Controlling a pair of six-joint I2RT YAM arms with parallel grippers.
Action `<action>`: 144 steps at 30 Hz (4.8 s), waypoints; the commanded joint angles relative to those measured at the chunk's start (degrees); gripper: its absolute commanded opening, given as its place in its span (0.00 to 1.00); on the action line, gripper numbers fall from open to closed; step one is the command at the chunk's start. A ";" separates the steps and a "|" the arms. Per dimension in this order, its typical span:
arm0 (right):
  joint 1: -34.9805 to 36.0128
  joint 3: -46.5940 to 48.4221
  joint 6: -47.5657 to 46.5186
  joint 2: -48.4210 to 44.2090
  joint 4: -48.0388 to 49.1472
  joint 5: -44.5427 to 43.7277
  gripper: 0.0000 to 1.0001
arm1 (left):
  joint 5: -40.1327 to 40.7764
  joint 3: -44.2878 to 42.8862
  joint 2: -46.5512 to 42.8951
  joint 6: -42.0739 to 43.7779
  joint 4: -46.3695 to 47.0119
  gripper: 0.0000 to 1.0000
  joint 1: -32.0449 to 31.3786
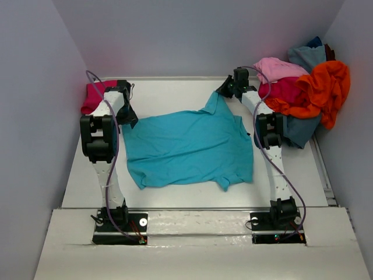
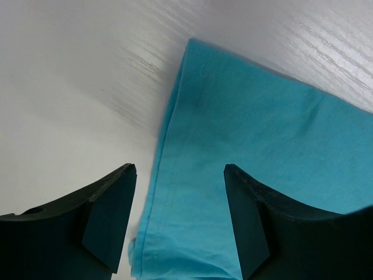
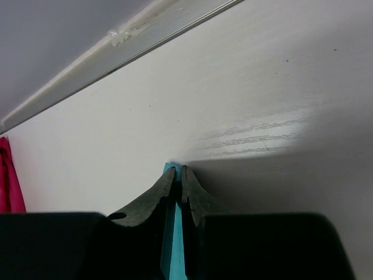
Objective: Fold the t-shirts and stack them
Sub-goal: Flatten the tshirt out, then fold the tshirt
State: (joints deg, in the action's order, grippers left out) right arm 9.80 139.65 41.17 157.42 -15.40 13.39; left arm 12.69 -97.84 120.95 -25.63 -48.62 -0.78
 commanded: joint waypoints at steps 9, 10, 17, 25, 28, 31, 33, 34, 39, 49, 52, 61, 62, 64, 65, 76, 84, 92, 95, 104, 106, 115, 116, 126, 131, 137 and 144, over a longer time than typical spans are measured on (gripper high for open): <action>0.13 -2.46 -2.14 -5.90 -5.34 0.50 0.15 | -1.52 -9.38 4.20 -1.88 4.06 0.75 0.34; 0.13 -2.54 -2.14 -6.08 -5.43 0.50 0.15 | -2.13 -10.25 4.56 -2.06 4.41 0.75 0.95; 0.13 -2.55 -1.97 -6.87 -6.40 0.85 0.15 | -4.69 -15.98 9.22 -2.41 4.23 0.75 2.18; 0.13 -3.25 -2.49 -7.39 -7.28 0.94 0.15 | -7.33 -11.67 8.43 -3.64 6.35 0.74 4.38; 0.13 -3.42 -2.67 -7.48 -7.54 0.85 0.15 | -7.24 -10.53 7.12 -3.55 6.52 0.74 4.38; 0.13 -3.60 -2.76 -7.66 -7.37 0.85 0.15 | -7.68 -10.35 7.20 -3.11 6.26 0.74 4.38; 0.13 -3.60 -2.67 -7.66 -7.45 0.85 0.15 | -8.64 -10.35 7.64 -2.68 6.08 0.74 4.38; 0.13 -3.60 -2.58 -7.66 -7.37 0.85 0.15 | -9.34 -10.44 8.07 -2.59 5.99 0.73 4.38; 0.13 -3.43 -2.49 -7.92 -7.37 0.94 0.15 | -10.23 -10.70 8.43 -2.59 5.91 0.64 4.91; 0.13 -3.60 -2.76 -8.19 -7.72 0.94 0.15 | -9.17 -10.44 8.08 -3.11 5.20 0.14 4.91; 0.13 -3.60 -2.85 -8.45 -7.80 0.94 0.15 | -8.91 -9.91 7.64 -3.11 5.20 0.06 4.91; 0.13 -3.69 -3.11 -10.20 -9.21 1.29 0.15 | -6.54 -9.74 4.92 -3.03 4.85 0.06 4.91; 0.13 -3.69 -3.11 -10.47 -9.47 1.20 0.15 | -6.10 -9.82 4.57 -2.94 4.68 0.06 4.91; 0.13 -3.43 -3.28 -11.34 -10.44 1.38 0.14 | -5.22 -10.35 3.78 -2.68 4.07 0.06 4.91; 0.13 -3.42 -3.29 -11.61 -10.88 1.47 0.12 | -5.04 -10.61 3.68 -2.59 4.06 0.06 4.91; 0.13 -5.62 -5.31 -17.59 -14.48 1.20 0.07 | -4.16 -12.63 2.37 -1.18 1.86 0.06 4.38; 0.13 -9.48 -4.87 -22.07 -18.25 1.47 0.07 | -4.25 -14.22 1.31 -0.30 -1.03 0.06 3.85; 0.13 -11.84 -6.63 -28.39 -27.05 -0.55 0.07 | -5.74 -10.72 -2.72 -0.04 -2.09 0.05 3.32; 0.13 -15.29 -6.45 -32.70 -28.19 -1.17 0.07 | -6.36 -7.81 -4.22 -0.12 -1.57 0.06 2.80; 0.13 -18.10 -7.68 -37.10 -35.22 -2.93 0.07 | -7.59 -0.78 -8.79 -0.12 -0.34 0.06 1.65; 0.13 -18.01 -7.86 -37.37 -37.33 -3.45 0.07 | -8.03 0.19 -9.58 -0.12 -0.33 0.06 1.13; 0.13 -22.49 -9.00 -41.76 -42.16 -5.83 0.07 | -7.76 6.77 -14.77 -0.39 0.10 0.06 1.13; 0.13 -23.63 -9.17 -42.20 -42.43 -6.26 0.07 | -7.77 7.48 -15.64 -0.48 0.19 0.06 1.13; 0.13 -28.03 -9.18 -46.33 -45.24 -7.94 0.07 | -9.53 17.77 -20.83 -1.44 2.13 0.06 0.60; 0.13 -27.86 -9.09 -46.77 -47.79 -7.67 0.07 | -10.23 21.54 -22.50 -1.18 3.36 0.06 0.60; 0.13 -31.63 -9.26 -48.97 -48.67 -8.11 0.07 | -10.84 23.31 -23.30 -1.62 4.23 0.06 0.60; 0.13 -38.66 -9.00 -49.85 -47.44 -7.14 0.07 | -12.34 25.15 -23.12 -2.50 5.47 0.06 0.60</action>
State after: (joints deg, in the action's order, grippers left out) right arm 9.80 104.20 32.60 110.24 -62.61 6.42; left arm 1.43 -74.08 100.64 -27.29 -43.51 0.05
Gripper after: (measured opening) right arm 0.077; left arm 0.091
